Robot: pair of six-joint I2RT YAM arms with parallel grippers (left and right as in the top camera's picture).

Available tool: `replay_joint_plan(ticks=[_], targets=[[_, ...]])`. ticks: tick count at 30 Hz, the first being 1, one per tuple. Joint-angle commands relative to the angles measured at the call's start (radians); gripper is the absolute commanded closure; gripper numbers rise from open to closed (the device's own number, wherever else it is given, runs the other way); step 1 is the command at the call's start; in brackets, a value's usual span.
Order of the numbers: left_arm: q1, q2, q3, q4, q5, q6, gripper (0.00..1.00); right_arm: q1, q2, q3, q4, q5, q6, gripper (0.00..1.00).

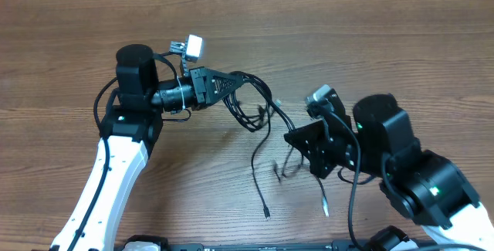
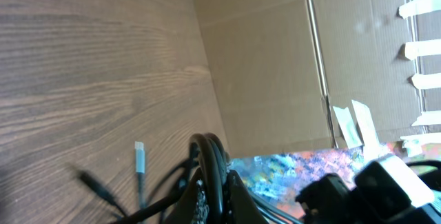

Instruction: Untangle cables

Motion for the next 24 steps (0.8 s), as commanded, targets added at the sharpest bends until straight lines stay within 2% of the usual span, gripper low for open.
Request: replay_joint_plan(ticks=[1, 2, 3, 4, 5, 6, 12, 17, 24], targets=[[0.006, 0.022, 0.009, 0.005, -0.029, 0.019, 0.96, -0.004, -0.023, 0.004, -0.015, -0.044, 0.001, 0.94], [0.006, 0.022, 0.009, 0.008, -0.018, 0.018, 0.96, -0.004, -0.016, 0.003, -0.021, -0.039, -0.001, 0.77], [0.006, 0.02, 0.009, 0.018, -0.002, 0.014, 0.96, -0.002, -0.005, 0.003, -0.031, -0.031, -0.001, 0.48], [0.006, 0.02, 0.009, 0.033, 0.018, 0.006, 0.96, -0.002, 0.009, 0.003, -0.041, -0.027, -0.001, 0.23], [0.006, 0.02, 0.009, 0.047, 0.037, -0.003, 0.96, -0.001, 0.023, 0.003, -0.052, -0.027, -0.001, 0.09], [0.006, 0.02, 0.009, 0.064, 0.053, -0.017, 0.96, 0.0, 0.04, 0.003, -0.064, -0.029, 0.0, 0.0], [0.007, 0.02, 0.009, 0.169, 0.078, -0.086, 0.96, 0.068, 0.143, 0.003, -0.071, -0.01, -0.001, 0.0], [0.007, 0.02, 0.009, 0.232, 0.104, -0.138, 0.96, 0.127, 0.232, 0.003, 0.036, 0.194, 0.0, 0.0], [0.01, 0.02, 0.009, 0.317, 0.183, -0.192, 0.96, 0.127, 0.391, 0.003, 0.111, 0.203, 0.021, 0.0]])
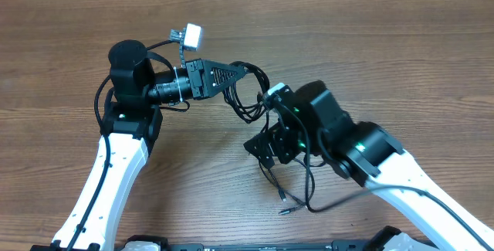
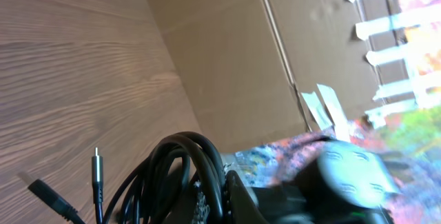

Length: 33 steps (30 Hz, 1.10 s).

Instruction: Untangle cables

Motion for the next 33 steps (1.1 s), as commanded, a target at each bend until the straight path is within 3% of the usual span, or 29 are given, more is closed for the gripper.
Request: replay_joint_plan(ticks=[1, 4, 5, 8, 9, 15, 21, 22, 23, 24, 25, 28, 30, 33], targets=[[0.01, 0.005, 0.009, 0.048, 0.086, -0.057, 0.96, 0.002, 0.078, 0.003, 0.015, 0.08, 0.009, 0.0], [0.025, 0.005, 0.009, 0.076, 0.118, -0.083, 0.96, 0.002, 0.131, 0.003, 0.065, 0.142, 0.01, 0.16], [0.031, 0.005, 0.009, 0.076, 0.127, -0.084, 0.96, 0.002, 0.14, 0.003, 0.09, 0.144, 0.01, 0.28], [0.06, 0.005, 0.009, 0.073, 0.177, -0.084, 0.96, 0.002, 0.135, 0.005, 0.142, 0.143, 0.013, 0.93], [0.072, 0.005, 0.009, 0.074, 0.203, -0.084, 0.96, 0.002, 0.129, 0.005, 0.156, 0.143, 0.018, 0.96], [0.119, 0.005, 0.009, 0.073, 0.299, -0.084, 0.96, 0.002, 0.074, 0.005, 0.177, 0.143, 0.017, 0.96], [0.123, 0.005, 0.009, 0.073, 0.288, -0.089, 0.96, 0.002, -0.027, 0.005, 0.169, 0.143, 0.038, 0.96], [0.123, 0.005, 0.009, 0.074, 0.277, -0.101, 0.96, 0.002, -0.045, 0.005, 0.167, 0.137, 0.063, 0.91], [0.123, 0.005, 0.009, 0.074, 0.261, -0.116, 0.96, 0.002, -0.056, 0.005, 0.164, 0.125, 0.085, 0.61], [0.123, 0.005, 0.009, 0.073, 0.238, -0.141, 0.96, 0.002, -0.067, 0.005, 0.155, 0.108, 0.101, 0.13], [0.123, 0.005, 0.009, 0.073, 0.21, -0.182, 0.96, 0.002, -0.074, 0.005, 0.141, 0.1, 0.117, 0.06], [0.123, 0.005, 0.009, 0.074, 0.127, -0.338, 0.96, 0.002, -0.078, 0.005, 0.094, 0.101, 0.16, 0.0], [0.123, 0.005, 0.009, 0.074, 0.069, -0.468, 0.96, 0.002, -0.077, 0.003, 0.073, 0.092, 0.171, 0.0], [0.124, 0.005, 0.009, 0.074, 0.024, -0.558, 0.96, 0.004, -0.074, 0.003, 0.083, 0.079, 0.167, 0.0]])
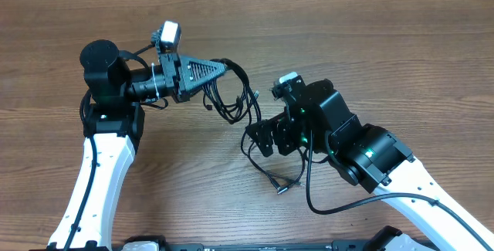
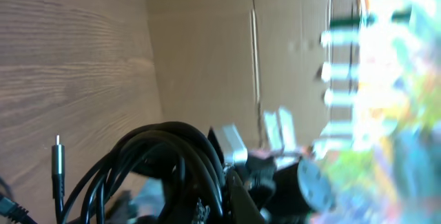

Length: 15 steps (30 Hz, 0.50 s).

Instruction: Untangle cables

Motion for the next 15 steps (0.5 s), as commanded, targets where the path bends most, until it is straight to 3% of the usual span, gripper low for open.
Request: replay_joint_plan(ticks=[1, 6, 10, 15], targets=[[-0.002, 0.005, 0.009, 0.004, -0.097, -0.21, 0.96, 0.004, 0.004, 0.001, 0.018, -0.01, 0.025, 0.0], [-0.002, 0.005, 0.009, 0.004, -0.107, -0.275, 0.96, 0.02, 0.051, -0.066, 0.14, 0.0, -0.021, 0.0], [-0.002, 0.005, 0.009, 0.004, -0.093, -0.278, 0.96, 0.025, 0.089, -0.13, 0.21, 0.048, -0.027, 0.05], [-0.002, 0.005, 0.009, 0.004, -0.071, -0.291, 0.96, 0.025, 0.134, -0.147, 0.29, 0.172, -0.026, 0.21]])
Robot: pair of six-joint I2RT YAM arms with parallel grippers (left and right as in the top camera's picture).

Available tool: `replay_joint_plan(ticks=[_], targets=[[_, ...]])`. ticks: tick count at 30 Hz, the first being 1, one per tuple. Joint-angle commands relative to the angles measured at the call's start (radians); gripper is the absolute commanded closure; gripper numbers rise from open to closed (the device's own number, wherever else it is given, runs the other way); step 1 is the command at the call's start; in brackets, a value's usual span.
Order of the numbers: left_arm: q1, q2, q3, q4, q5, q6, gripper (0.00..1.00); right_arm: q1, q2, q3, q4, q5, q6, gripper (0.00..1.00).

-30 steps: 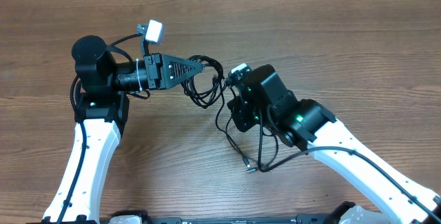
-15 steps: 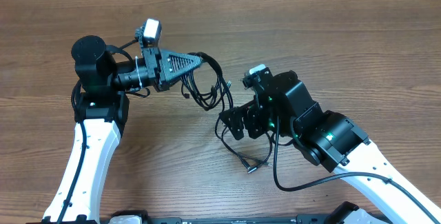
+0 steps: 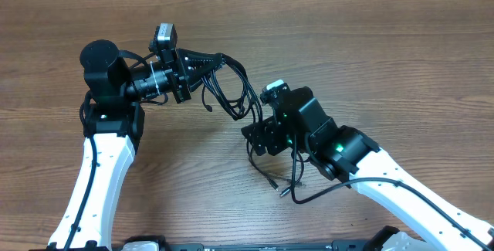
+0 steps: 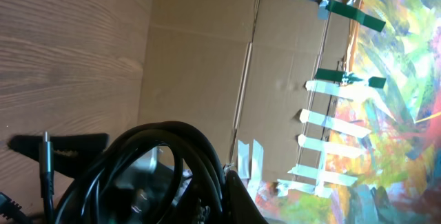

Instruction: Untangle cables

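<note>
A bundle of black cables [image 3: 231,89] hangs in loops from my left gripper [image 3: 219,61], which is shut on its top, raised over the table's middle. The left wrist view shows the loops [image 4: 172,158] pressed against one dark finger [image 4: 238,200], with a plug [image 4: 45,160] dangling at the left. My right gripper [image 3: 258,137] is at the bundle's lower end, touching or very close to the strands; its jaws are hidden from above. Loose cable ends [image 3: 279,186] lie on the wood below it.
The wooden table [image 3: 401,58] runs on all sides. A cardboard wall [image 4: 200,79] with strips of tape stands at the far edge. The right arm's own black lead [image 3: 309,198] loops on the table near the cable ends.
My left wrist has turned, so its camera now sits above the fingers and the view shows more wall. The right gripper has shifted slightly up and left, closer to the hanging strands.
My left gripper held the bundle over the middle while the right gripper stood off to the right. Then the right gripper was under the bundle, and the left had drawn back leftward. The bundle has stayed gripped, with its ends gathered near the right gripper.
</note>
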Motion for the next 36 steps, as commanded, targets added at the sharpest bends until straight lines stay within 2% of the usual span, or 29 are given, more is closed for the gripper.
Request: replay_joint_plan(ticks=[1, 2, 3, 5, 6, 10, 17, 20, 24, 27, 29, 32, 33, 35, 36], targets=[[-0.002, 0.005, 0.009, 0.004, 0.025, -0.041, 0.96, 0.004, 0.023, 0.007, 0.072, 0.116, -0.008, 0.25], [-0.002, 0.005, 0.009, 0.004, 0.035, -0.041, 0.96, 0.004, 0.034, 0.007, 0.1, 0.119, -0.008, 0.3], [-0.002, 0.005, 0.009, 0.004, 0.043, -0.041, 0.96, 0.004, 0.047, 0.007, 0.124, 0.118, -0.008, 0.43], [-0.002, 0.005, 0.009, 0.004, 0.06, -0.04, 0.96, 0.004, 0.072, 0.007, 0.16, 0.118, -0.007, 0.87], [-0.002, 0.005, 0.009, 0.004, 0.068, -0.04, 0.96, 0.004, 0.079, 0.007, 0.163, 0.118, -0.007, 0.96], [0.006, 0.005, 0.009, 0.004, 0.084, 0.008, 0.96, 0.004, 0.058, 0.012, 0.121, 0.114, -0.006, 0.96], [0.017, 0.006, 0.009, -0.015, 0.084, 0.382, 0.89, 0.003, -0.173, 0.056, -0.082, 0.093, -0.004, 0.96], [-0.007, 0.006, 0.009, -0.109, 0.062, 0.501, 0.91, 0.004, -0.291, 0.056, -0.132, 0.032, -0.005, 0.96], [-0.067, 0.006, 0.009, -0.257, -0.038, 0.626, 0.91, 0.004, -0.42, 0.056, -0.195, -0.077, -0.005, 0.96], [-0.102, 0.006, 0.009, -0.277, -0.058, 0.671, 0.87, 0.003, -0.476, 0.056, -0.251, -0.068, -0.009, 0.96], [-0.113, 0.006, 0.009, -0.275, -0.056, 0.681, 0.81, 0.003, -0.488, 0.056, -0.279, -0.069, -0.009, 0.96], [-0.122, 0.006, 0.009, -0.278, -0.041, 0.719, 0.62, 0.003, -0.485, 0.056, -0.308, -0.069, -0.009, 0.96], [-0.122, 0.006, 0.009, -0.278, -0.029, 0.729, 0.53, 0.003, -0.481, 0.056, -0.314, -0.069, -0.009, 0.96], [-0.122, 0.006, 0.009, -0.289, -0.014, 0.75, 0.24, 0.003, -0.475, 0.056, -0.312, -0.069, -0.009, 0.96], [-0.122, 0.006, 0.009, -0.298, -0.011, 0.761, 0.16, 0.003, -0.473, 0.056, -0.307, -0.069, -0.009, 0.96]])
